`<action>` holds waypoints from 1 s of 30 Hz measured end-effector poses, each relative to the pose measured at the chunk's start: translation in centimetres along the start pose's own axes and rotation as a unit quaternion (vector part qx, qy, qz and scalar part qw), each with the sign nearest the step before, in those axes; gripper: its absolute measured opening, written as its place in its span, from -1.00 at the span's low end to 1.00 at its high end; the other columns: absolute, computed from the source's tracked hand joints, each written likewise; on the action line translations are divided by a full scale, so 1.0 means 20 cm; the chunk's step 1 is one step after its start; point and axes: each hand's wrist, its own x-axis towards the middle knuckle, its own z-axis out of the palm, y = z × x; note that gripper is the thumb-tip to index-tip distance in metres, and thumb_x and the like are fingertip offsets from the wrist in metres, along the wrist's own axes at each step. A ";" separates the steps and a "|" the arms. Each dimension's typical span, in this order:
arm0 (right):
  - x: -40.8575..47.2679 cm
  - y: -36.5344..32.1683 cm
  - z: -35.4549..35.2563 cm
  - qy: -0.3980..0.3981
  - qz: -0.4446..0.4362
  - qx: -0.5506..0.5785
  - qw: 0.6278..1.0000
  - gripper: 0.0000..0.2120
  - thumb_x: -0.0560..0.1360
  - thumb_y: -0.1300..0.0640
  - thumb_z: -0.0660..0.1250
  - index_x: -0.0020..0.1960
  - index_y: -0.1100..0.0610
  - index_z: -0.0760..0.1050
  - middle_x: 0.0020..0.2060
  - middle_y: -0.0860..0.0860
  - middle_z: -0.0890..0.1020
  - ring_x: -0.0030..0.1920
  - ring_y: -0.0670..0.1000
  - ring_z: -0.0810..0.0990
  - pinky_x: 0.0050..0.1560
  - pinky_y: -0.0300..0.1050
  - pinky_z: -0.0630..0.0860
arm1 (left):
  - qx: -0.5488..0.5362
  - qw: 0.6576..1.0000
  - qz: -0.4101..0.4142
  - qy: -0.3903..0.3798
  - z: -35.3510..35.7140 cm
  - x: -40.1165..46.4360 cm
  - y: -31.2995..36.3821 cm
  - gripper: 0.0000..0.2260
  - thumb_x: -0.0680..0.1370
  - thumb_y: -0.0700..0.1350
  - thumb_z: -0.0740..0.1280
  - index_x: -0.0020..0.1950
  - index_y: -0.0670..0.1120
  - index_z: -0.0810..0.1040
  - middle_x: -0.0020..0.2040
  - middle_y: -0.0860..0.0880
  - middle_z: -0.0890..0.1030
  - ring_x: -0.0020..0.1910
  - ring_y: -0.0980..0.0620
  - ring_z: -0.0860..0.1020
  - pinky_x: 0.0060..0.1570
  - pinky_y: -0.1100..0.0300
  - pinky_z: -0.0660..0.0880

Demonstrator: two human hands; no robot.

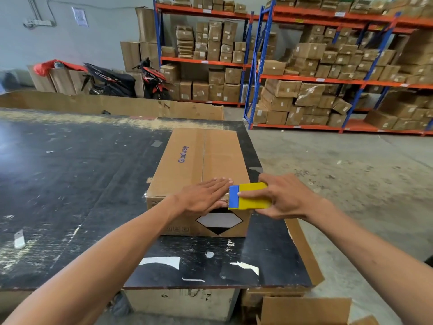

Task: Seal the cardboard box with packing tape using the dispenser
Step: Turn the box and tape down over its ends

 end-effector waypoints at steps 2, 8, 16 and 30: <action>-0.03 0.02 -0.01 -0.006 -0.005 0.006 1.000 -0.48 0.43 -0.40 0.20 0.32 -0.28 0.52 -0.24 -0.01 0.48 -0.43 -0.01 0.40 -0.47 -0.18 0.19 | -0.005 1.000 -0.007 0.004 0.01 -0.01 -0.01 -0.21 0.55 0.35 -0.37 0.61 -0.15 -0.15 0.62 -0.12 -0.05 0.57 0.05 -0.13 0.52 0.19 -0.21; -0.21 0.18 -0.06 -0.012 -0.001 -0.006 1.000 -0.48 0.43 -0.35 0.27 0.36 -0.29 0.48 -0.24 -0.06 0.41 -0.40 -0.09 0.28 -0.53 -0.17 0.24 | -0.006 1.000 -0.015 0.005 -0.02 -0.01 0.02 -0.30 0.59 0.29 -0.24 0.60 -0.12 -0.19 0.58 -0.05 -0.11 0.56 0.05 -0.13 0.51 0.21 -0.21; -0.21 0.19 0.00 0.000 0.004 -0.020 1.000 -0.50 0.38 -0.25 0.23 0.29 -0.23 0.57 -0.28 -0.03 0.47 -0.39 -0.13 0.24 -0.52 -0.25 0.11 | 0.032 0.998 -0.020 0.044 -0.08 0.03 0.10 -0.32 0.67 0.25 -0.09 0.63 -0.16 -0.10 0.57 -0.19 0.23 0.51 -0.12 0.26 0.52 0.03 0.12; -0.26 0.25 0.02 0.014 -0.011 0.008 1.000 -0.50 0.45 -0.34 0.26 0.35 -0.25 0.51 -0.21 -0.02 0.46 -0.33 -0.12 0.23 -0.46 -0.20 0.22 | 0.011 1.000 0.007 0.019 -0.01 0.19 0.15 -0.22 0.56 0.31 -0.36 0.61 -0.17 -0.07 0.62 -0.17 0.02 0.60 -0.07 0.00 0.56 0.08 -0.10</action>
